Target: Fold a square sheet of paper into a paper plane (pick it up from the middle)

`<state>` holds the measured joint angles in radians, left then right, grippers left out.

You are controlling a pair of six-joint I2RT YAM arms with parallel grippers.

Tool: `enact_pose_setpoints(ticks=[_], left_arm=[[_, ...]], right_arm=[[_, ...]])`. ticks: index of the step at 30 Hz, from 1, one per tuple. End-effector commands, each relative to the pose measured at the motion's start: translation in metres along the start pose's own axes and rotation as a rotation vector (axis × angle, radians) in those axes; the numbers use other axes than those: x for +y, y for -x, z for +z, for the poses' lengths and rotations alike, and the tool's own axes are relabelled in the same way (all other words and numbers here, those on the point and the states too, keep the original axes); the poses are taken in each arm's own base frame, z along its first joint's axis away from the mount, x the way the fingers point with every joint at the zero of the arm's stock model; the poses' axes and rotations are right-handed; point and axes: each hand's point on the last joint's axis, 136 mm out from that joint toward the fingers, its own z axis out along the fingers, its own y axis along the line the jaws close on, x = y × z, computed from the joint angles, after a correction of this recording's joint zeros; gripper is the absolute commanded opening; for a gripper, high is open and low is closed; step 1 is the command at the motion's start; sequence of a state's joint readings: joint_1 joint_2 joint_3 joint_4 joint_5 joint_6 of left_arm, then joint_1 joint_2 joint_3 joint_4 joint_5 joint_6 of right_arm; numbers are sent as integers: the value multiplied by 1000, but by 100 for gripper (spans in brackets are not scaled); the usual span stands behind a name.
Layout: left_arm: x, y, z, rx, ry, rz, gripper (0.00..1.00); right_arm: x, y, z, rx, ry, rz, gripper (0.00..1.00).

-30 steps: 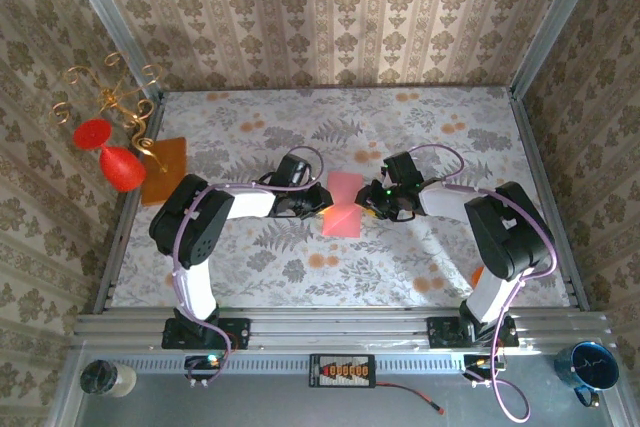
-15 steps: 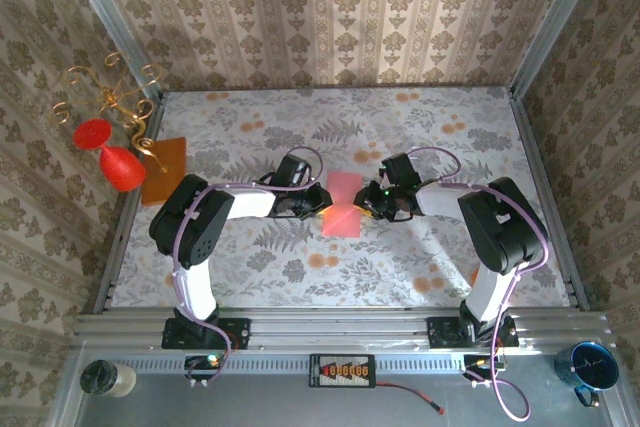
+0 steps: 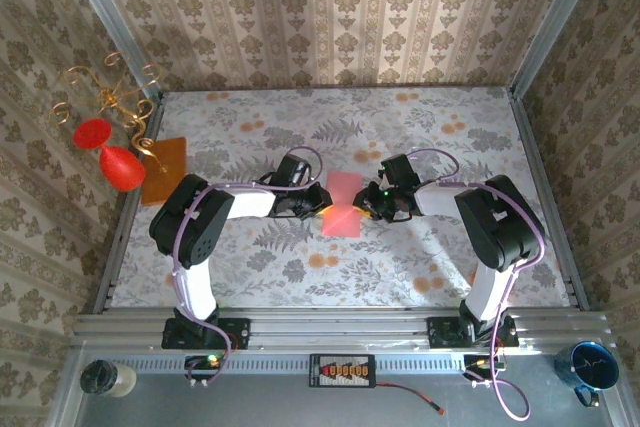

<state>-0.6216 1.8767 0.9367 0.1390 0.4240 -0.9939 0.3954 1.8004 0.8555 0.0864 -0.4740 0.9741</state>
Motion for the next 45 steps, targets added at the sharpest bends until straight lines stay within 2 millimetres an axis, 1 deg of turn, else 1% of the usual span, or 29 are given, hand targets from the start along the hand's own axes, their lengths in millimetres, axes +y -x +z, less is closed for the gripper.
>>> enact_pose_setpoints(ticks=[1, 5, 10, 14, 23, 28, 32, 34, 36, 40, 43, 45], left_arm=[[19, -9, 7, 34, 64, -38, 14], [20, -10, 6, 35, 63, -37, 14], [19, -10, 6, 33, 60, -35, 15], [17, -9, 5, 33, 56, -34, 15], [9, -7, 1, 25, 37, -25, 14], [-11, -3, -10, 14, -15, -15, 15], [-22, 9, -32, -57, -42, -8, 16], [-25, 17, -48, -104, -60, -9, 18], [-25, 22, -62, -141, -74, -5, 24], [-23, 29, -93, -212, -96, 27, 42], [-21, 29, -112, -242, -121, 46, 54], [-25, 27, -121, -243, -161, 67, 64]], right_arm=[[9, -4, 4, 25, 60, 1, 21], [20, -7, 5, 39, 116, -16, 21], [18, -10, 7, 51, 126, -9, 21], [15, -16, 12, 68, 122, -3, 20], [16, -21, 19, 84, 134, -8, 17], [16, -20, 19, 77, 131, -18, 13], [20, -16, 14, 52, 136, -50, 9], [25, -12, 9, 32, 146, -79, 8], [33, -9, 2, 11, 166, -108, 8], [57, -2, -17, -37, 236, -204, 6], [79, 0, -35, -64, 305, -283, 6], [94, -2, -47, -73, 353, -331, 6]])
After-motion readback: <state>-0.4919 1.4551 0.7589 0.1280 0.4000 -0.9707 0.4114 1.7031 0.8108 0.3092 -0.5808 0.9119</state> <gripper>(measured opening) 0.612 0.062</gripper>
